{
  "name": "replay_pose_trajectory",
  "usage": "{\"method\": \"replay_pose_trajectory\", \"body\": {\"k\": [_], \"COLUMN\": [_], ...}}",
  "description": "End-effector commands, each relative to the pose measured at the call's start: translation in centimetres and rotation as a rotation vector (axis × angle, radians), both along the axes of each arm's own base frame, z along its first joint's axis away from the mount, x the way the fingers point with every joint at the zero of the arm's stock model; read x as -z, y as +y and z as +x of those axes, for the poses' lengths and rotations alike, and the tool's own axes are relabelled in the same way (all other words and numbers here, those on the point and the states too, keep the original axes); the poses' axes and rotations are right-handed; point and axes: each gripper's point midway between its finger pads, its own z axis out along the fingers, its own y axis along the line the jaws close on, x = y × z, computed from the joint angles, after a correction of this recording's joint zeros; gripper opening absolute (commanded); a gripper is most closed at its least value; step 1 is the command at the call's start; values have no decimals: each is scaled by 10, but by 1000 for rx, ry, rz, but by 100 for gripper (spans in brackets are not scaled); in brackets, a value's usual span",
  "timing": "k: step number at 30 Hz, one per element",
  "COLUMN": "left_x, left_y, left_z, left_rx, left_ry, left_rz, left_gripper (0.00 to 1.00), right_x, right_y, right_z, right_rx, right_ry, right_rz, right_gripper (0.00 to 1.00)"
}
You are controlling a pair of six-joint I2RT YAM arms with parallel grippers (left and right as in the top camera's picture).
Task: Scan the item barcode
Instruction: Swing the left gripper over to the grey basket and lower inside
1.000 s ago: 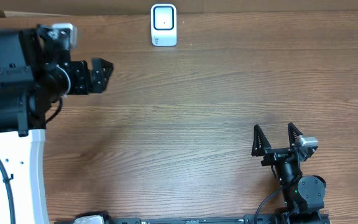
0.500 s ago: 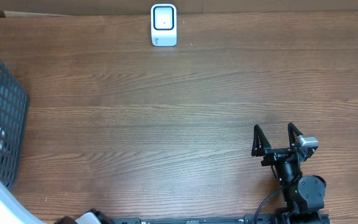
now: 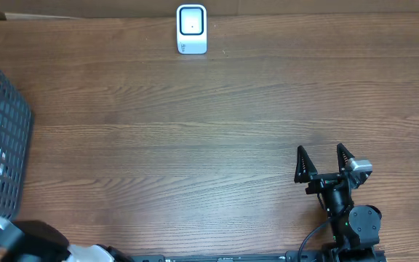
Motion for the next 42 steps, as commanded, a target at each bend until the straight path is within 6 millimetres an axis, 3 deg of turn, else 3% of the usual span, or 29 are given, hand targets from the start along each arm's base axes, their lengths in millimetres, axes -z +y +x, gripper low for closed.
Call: {"method": "replay_pose_trajectory", "body": {"k": [1,8,11,19,23,29,36,39,42], "left_x": [36,81,117,212,237,272,287,277,254], "left_y": [16,43,47,31,21,23,30,31,35], "left_z": [19,44,50,59,62,45,19,22,27], "left_rx": [123,200,218,286,322,256,96,95,70], "left_ry": [92,161,205,337,390,514,606,594,561], "left_rz": [16,46,-9,-188,-226,-260,-288,-273,-254], "left_gripper": [97,85,83,78,78,80,77,77,76], "right_x": [2,2,2,2,2,2,2,2,2], "right_y": [-1,-1,-1,-1,-1,-1,-1,-1,-1], "right_z": [0,0,0,0,0,0,0,0,0], "right_rx": [3,3,4,3,3,3,3,3,4], "right_ry": [-3,-3,-3,-3,-3,-3,-3,-3,-3], "right_rz": [-1,0,0,-1,-1,-1,-1,-1,0], "right_gripper": [100,100,100,100,100,100,100,100,100]}}
